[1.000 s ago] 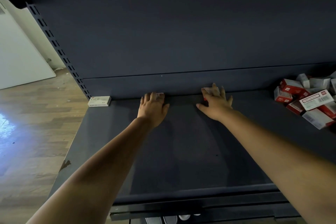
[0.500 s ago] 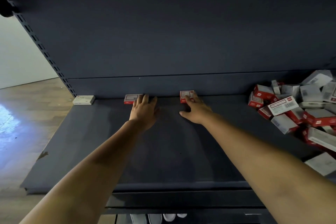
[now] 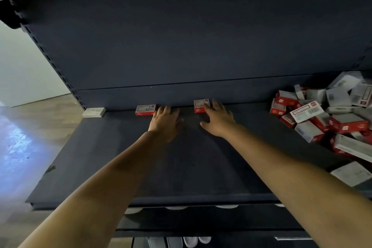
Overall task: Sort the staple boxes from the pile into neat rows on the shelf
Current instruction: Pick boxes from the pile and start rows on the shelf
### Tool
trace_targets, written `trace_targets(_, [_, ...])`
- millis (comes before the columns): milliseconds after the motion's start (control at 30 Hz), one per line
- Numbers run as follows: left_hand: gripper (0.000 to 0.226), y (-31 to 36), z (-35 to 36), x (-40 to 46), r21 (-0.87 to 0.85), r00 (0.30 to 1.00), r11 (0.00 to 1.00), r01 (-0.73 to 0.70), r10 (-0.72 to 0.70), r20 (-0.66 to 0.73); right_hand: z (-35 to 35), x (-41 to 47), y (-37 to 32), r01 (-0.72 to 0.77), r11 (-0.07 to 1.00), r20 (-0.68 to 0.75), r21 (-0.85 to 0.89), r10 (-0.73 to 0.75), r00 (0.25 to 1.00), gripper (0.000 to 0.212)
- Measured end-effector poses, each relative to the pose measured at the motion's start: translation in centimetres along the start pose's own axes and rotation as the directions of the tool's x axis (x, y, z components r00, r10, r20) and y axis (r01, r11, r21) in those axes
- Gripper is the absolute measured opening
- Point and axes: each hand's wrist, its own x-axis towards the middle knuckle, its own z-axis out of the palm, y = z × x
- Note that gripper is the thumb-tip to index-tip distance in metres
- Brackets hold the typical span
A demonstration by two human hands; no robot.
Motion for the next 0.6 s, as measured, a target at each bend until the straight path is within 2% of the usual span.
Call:
trace_targets(167, [0.052,6.5,0.6,0.0,0.016,0.997,0.997,-0.081,0.081,0.013,-1.0,-3.6,3.9,0.031,0.999,-0.068,-0.044,-0.034,0.997,0.069])
trace_targets(333, [0.048,13.4,1.6,-1.4,-0.009,0.990,0.991,-0.136,0.136,-0.043,-2.2,-8.7,8.8,0.092,0.992,-0.216,-0.091,-0.110,0.970,0.055])
trace_targets(467, [0.050,18.8,1.9,-3.3,-0.056,0.981,0.982,-0.183,0.178,-0.081,-2.7,-12.8,13.2,0.116,0.990,-0.314,-0.077,-0.134,0.940,0.047])
trace_targets(600, [0.054,23.3,2.1,-5.4,-0.121,0.971,0.966,-0.229,0.219,-0.094,-3.4,-16.4,17.6,0.103,0.994,-0.342,-0.038,-0.110,0.933,0.045])
